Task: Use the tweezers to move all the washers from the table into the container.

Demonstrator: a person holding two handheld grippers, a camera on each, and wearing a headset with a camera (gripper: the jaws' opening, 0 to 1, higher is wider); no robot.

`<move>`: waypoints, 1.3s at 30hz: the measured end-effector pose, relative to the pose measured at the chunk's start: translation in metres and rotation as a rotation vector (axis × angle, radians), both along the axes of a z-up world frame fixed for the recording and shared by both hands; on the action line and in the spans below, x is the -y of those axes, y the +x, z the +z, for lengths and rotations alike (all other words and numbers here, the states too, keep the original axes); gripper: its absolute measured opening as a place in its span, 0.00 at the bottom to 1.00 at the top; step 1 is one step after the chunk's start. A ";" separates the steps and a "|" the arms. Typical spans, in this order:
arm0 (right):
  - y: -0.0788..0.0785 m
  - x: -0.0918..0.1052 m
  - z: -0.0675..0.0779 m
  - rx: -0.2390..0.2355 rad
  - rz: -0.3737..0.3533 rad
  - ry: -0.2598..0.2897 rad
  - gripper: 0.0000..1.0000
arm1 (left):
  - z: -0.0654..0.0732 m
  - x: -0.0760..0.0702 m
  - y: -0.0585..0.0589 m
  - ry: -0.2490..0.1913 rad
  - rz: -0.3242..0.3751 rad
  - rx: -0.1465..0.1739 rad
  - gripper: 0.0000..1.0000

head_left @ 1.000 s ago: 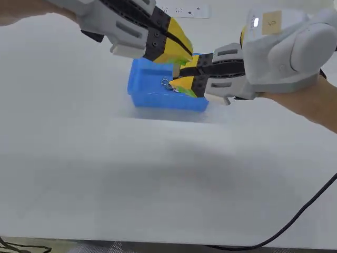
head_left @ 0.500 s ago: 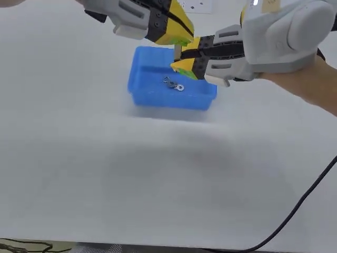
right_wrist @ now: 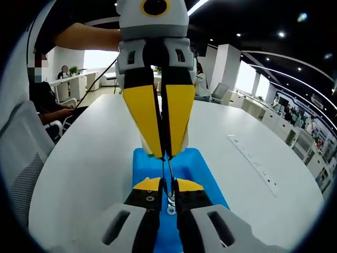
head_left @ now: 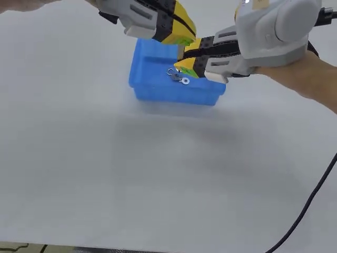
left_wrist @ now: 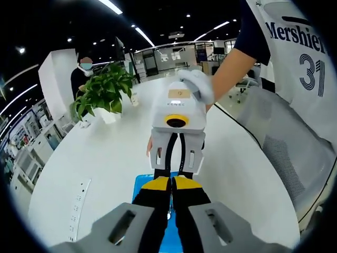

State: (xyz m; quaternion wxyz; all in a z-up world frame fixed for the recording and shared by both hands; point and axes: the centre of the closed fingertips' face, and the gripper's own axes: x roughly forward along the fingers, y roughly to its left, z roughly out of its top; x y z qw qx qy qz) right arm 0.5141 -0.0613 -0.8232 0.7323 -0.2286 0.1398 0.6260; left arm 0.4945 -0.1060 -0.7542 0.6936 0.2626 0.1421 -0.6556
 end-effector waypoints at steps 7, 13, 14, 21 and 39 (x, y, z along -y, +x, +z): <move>0.002 0.004 -0.014 -0.035 -0.012 -0.017 0.10 | -0.014 0.000 0.006 -0.014 0.017 -0.035 0.05; 0.003 0.004 -0.023 -0.062 -0.021 -0.028 0.10 | -0.022 0.001 0.009 -0.009 0.019 -0.052 0.05; 0.003 0.004 -0.025 -0.064 -0.023 -0.029 0.10 | -0.023 0.001 0.009 -0.008 0.019 -0.051 0.05; 0.003 0.003 -0.025 -0.067 -0.026 -0.026 0.10 | -0.024 0.001 0.010 -0.021 0.026 -0.061 0.05; -0.005 0.005 0.011 0.009 -0.024 0.003 0.09 | 0.011 0.001 -0.004 -0.028 0.012 0.005 0.05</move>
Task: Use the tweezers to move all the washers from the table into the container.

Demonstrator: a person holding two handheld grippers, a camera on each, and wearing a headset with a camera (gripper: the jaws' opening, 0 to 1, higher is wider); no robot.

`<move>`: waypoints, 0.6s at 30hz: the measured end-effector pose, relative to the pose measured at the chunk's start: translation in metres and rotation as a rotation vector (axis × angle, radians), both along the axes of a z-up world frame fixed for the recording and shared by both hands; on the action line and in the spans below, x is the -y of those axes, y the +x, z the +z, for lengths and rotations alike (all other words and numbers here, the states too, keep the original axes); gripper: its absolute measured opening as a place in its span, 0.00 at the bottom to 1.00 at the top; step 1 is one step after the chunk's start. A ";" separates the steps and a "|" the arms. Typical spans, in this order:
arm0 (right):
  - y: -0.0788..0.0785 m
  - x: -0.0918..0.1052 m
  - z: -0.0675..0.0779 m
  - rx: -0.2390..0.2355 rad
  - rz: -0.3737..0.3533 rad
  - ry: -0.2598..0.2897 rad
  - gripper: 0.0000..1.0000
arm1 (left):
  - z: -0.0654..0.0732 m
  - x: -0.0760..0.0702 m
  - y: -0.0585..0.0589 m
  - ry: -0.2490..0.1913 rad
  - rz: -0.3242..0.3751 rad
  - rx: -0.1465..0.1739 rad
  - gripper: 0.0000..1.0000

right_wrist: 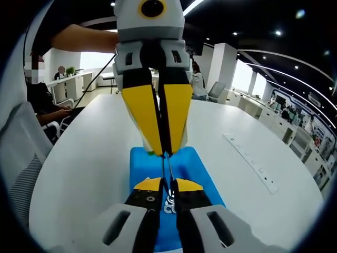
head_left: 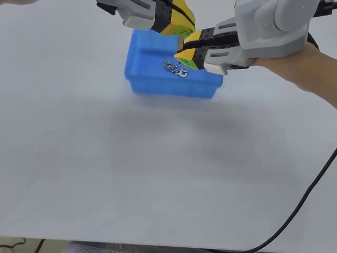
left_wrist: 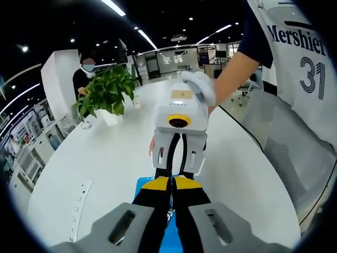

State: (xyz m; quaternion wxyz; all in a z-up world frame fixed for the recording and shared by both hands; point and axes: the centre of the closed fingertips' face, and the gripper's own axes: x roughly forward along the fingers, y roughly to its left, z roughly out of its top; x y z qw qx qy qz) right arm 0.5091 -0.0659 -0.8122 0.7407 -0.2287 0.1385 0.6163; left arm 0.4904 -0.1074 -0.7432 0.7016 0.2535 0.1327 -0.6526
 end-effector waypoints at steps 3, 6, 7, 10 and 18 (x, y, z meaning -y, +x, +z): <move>-0.002 -0.001 0.007 0.016 0.000 0.006 0.09 | 0.008 -0.001 -0.005 0.002 -0.002 0.019 0.05; -0.008 -0.002 0.018 0.037 0.007 0.009 0.09 | 0.019 -0.002 -0.012 -0.001 -0.005 0.037 0.05; -0.011 -0.002 0.023 0.044 0.009 0.011 0.09 | 0.020 -0.002 -0.013 -0.002 -0.006 0.039 0.05; -0.017 -0.002 0.031 0.059 0.014 0.015 0.08 | 0.032 -0.003 -0.023 -0.008 -0.009 0.057 0.05; -0.043 -0.002 0.048 0.098 0.035 0.001 0.08 | 0.048 -0.009 -0.050 -0.027 -0.009 0.073 0.05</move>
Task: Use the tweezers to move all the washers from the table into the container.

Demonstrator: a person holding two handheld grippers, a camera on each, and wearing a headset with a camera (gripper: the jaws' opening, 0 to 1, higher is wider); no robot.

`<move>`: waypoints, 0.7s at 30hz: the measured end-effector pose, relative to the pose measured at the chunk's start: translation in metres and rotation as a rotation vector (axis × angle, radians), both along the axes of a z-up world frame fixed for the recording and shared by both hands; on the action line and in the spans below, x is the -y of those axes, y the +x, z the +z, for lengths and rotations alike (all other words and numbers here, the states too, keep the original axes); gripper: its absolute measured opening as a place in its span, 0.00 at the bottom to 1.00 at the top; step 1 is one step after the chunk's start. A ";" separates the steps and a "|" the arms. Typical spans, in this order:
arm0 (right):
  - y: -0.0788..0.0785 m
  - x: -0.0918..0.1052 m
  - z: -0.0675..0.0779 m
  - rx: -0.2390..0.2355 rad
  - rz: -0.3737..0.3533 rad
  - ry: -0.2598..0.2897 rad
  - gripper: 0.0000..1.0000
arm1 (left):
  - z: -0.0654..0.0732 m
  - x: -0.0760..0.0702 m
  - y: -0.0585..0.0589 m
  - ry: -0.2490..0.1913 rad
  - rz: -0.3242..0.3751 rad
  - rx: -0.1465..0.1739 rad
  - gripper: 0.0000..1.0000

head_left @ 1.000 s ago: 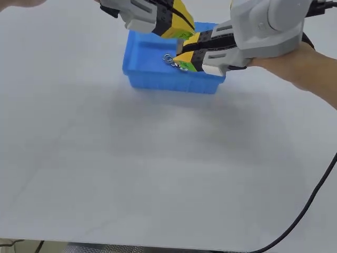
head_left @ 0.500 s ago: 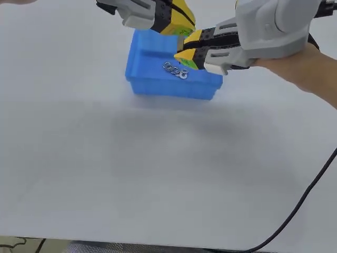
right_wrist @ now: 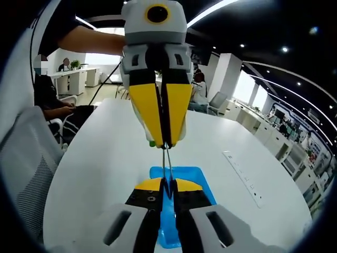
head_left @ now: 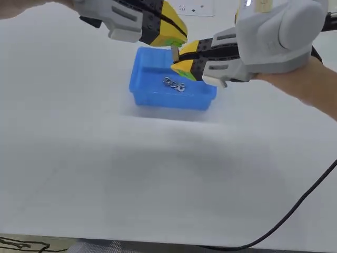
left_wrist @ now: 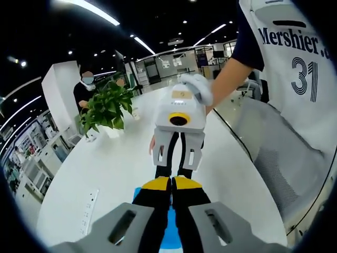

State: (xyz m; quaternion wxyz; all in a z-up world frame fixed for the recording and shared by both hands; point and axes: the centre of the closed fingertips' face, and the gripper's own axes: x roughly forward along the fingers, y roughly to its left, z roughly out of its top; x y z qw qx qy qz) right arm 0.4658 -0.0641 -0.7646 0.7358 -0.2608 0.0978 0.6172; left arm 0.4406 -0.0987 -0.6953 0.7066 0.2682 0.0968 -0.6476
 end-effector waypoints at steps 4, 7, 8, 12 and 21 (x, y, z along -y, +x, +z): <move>-0.015 0.002 0.007 0.013 0.011 -0.013 0.08 | 0.005 0.000 -0.015 -0.025 0.002 0.005 0.05; -0.027 0.004 0.006 0.010 0.024 -0.030 0.08 | 0.005 0.000 -0.026 -0.043 0.004 0.000 0.05; -0.030 0.005 0.005 0.010 0.026 -0.037 0.08 | 0.004 0.000 -0.028 -0.048 0.006 0.000 0.05; -0.045 0.009 -0.002 -0.001 0.041 -0.084 0.08 | -0.004 -0.002 -0.039 -0.079 0.027 -0.026 0.05; -0.077 0.017 -0.027 -0.054 0.074 -0.173 0.08 | -0.036 -0.011 -0.063 -0.077 0.071 -0.093 0.05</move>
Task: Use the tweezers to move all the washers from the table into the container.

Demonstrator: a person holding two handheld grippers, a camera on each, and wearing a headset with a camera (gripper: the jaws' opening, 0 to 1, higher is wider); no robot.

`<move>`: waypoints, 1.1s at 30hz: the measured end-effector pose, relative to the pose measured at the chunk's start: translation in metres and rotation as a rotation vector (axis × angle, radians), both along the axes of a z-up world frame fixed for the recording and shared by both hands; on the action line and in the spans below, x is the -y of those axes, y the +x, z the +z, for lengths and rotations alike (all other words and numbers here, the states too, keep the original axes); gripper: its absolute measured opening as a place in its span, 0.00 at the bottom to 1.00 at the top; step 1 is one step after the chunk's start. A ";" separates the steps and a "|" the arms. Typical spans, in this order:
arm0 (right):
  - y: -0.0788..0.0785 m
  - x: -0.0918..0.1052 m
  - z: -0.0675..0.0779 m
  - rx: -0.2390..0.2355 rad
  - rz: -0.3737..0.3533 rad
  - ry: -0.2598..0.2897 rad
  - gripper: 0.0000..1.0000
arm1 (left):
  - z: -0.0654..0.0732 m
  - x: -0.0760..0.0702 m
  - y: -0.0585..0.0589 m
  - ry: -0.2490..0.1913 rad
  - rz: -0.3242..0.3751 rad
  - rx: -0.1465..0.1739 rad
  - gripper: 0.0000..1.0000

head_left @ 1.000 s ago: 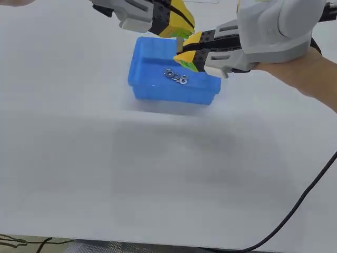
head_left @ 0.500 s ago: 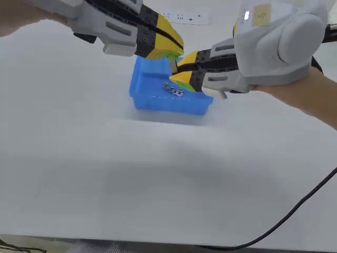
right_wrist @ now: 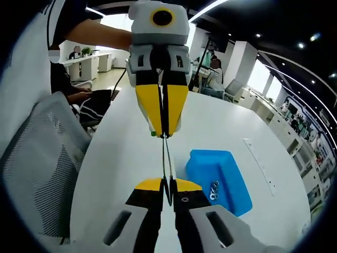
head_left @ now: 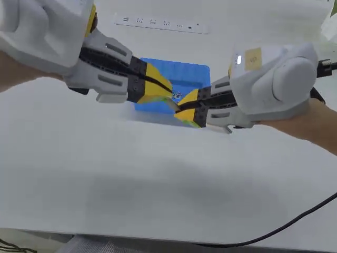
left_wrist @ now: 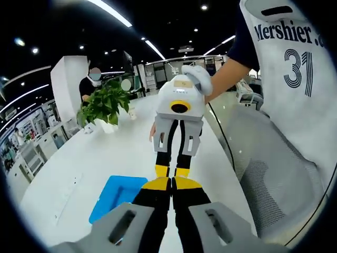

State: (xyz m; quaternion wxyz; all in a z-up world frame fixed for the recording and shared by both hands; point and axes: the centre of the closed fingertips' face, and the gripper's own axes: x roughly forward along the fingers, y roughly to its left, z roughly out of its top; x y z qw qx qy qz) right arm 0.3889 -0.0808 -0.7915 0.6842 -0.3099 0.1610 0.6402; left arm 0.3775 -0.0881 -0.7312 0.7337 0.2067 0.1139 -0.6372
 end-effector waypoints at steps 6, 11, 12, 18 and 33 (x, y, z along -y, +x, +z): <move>-0.008 0.004 -0.020 -0.028 -0.005 -0.066 0.07 | -0.045 -0.014 -0.002 0.121 0.039 -0.029 0.06; -0.009 0.007 -0.034 -0.042 0.011 -0.115 0.07 | -0.061 -0.013 -0.001 0.130 0.058 -0.065 0.06; -0.009 0.008 -0.036 -0.046 0.010 -0.118 0.07 | -0.063 -0.013 0.000 0.132 0.060 -0.068 0.06; -0.005 0.010 -0.052 -0.069 0.004 -0.143 0.07 | -0.088 -0.016 0.006 0.181 0.068 -0.100 0.06; 0.011 0.020 -0.089 -0.089 -0.007 -0.215 0.07 | -0.138 -0.016 0.021 0.293 0.054 -0.142 0.05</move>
